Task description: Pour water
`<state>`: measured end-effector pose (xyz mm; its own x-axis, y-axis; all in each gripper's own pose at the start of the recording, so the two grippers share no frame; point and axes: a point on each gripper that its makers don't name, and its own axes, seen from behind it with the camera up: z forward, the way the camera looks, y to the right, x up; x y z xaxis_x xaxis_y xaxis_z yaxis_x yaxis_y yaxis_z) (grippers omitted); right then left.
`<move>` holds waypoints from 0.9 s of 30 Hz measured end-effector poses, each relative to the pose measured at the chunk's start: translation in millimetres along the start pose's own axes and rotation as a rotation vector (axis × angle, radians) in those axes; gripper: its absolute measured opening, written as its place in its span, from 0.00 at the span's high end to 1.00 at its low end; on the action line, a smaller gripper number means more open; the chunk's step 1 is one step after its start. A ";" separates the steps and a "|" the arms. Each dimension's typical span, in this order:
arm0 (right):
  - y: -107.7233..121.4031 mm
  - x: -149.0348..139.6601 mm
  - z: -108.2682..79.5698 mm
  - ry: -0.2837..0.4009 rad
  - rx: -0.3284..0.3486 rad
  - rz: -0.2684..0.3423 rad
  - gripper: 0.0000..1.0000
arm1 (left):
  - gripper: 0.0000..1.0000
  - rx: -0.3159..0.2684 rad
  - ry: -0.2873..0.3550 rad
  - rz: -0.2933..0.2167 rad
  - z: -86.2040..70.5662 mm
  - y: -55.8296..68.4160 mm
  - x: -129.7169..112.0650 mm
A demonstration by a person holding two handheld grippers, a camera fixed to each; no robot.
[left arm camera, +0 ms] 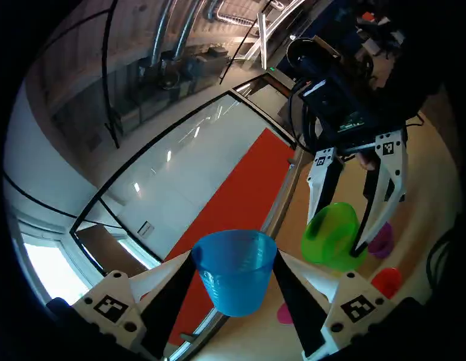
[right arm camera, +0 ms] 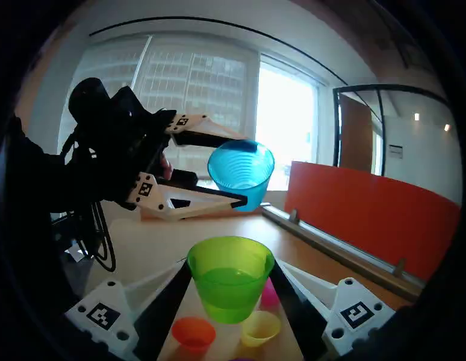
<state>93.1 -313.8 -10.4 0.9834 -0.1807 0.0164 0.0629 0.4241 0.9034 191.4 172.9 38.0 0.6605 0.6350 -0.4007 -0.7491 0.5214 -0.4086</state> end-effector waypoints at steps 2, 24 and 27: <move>0.4 0.0 0.3 -0.002 -0.001 -0.001 0.08 | 0.13 0.002 -0.003 -0.024 -0.9 -0.4 -1.9; 7.3 5.4 -2.5 -0.015 -0.020 -0.018 0.08 | 0.13 0.003 -0.050 -0.373 -1.7 -4.0 -25.7; 7.0 6.7 -3.0 -0.014 -0.022 -0.020 0.08 | 0.13 -0.010 -0.067 -0.443 -1.3 -0.8 -28.5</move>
<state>100.6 -309.4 -5.3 0.9794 -0.2020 0.0043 0.0868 0.4399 0.8939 173.2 153.6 48.7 0.9125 0.3875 -0.1313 -0.3940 0.7459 -0.5370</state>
